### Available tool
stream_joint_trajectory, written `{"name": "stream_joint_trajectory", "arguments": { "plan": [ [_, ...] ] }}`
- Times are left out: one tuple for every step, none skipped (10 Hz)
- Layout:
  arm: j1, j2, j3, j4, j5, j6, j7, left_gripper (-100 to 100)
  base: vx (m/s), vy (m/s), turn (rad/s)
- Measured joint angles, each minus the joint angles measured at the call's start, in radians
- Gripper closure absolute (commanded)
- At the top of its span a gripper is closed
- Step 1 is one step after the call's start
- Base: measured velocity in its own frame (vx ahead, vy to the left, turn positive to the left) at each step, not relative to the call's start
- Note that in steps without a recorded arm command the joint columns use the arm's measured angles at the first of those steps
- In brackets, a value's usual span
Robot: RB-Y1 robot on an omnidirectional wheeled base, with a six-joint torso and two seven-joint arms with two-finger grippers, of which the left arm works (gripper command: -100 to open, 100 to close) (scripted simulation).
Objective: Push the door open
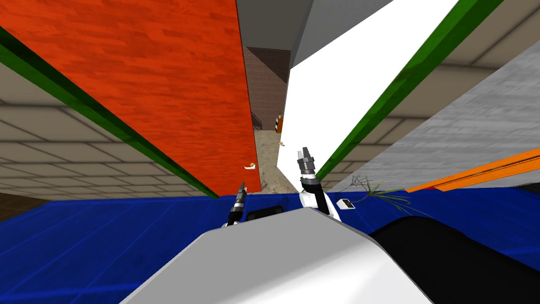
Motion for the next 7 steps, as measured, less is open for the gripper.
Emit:
{"name": "stream_joint_trajectory", "arguments": {
  "plan": [
    [0.0, 0.0, 0.0, 0.002, 0.0, -0.001, 0.0, -100, 0.093, -0.004, -0.024],
    [-0.005, 0.004, 0.002, 0.007, 0.001, -0.001, -0.001, -100, 0.173, -0.022, -0.026],
    [-0.007, 0.007, 0.004, 0.01, 0.002, -0.002, -0.002, -100, 0.181, -0.022, -0.006],
    [-0.011, 0.008, 0.006, 0.016, 0.003, -0.004, -0.002, -100, 0.191, -0.022, -0.015],
    [-0.017, 0.01, 0.009, 0.025, 0.004, -0.007, -0.003, -100, 0.183, -0.013, -0.022],
    [-0.022, 0.01, 0.012, 0.032, 0.005, -0.009, -0.005, -100, 0.179, -0.007, -0.029],
    [-0.028, 0.009, 0.015, 0.039, 0.006, -0.01, -0.007, -100, 0.189, -0.004, -0.029]
  ]
}}
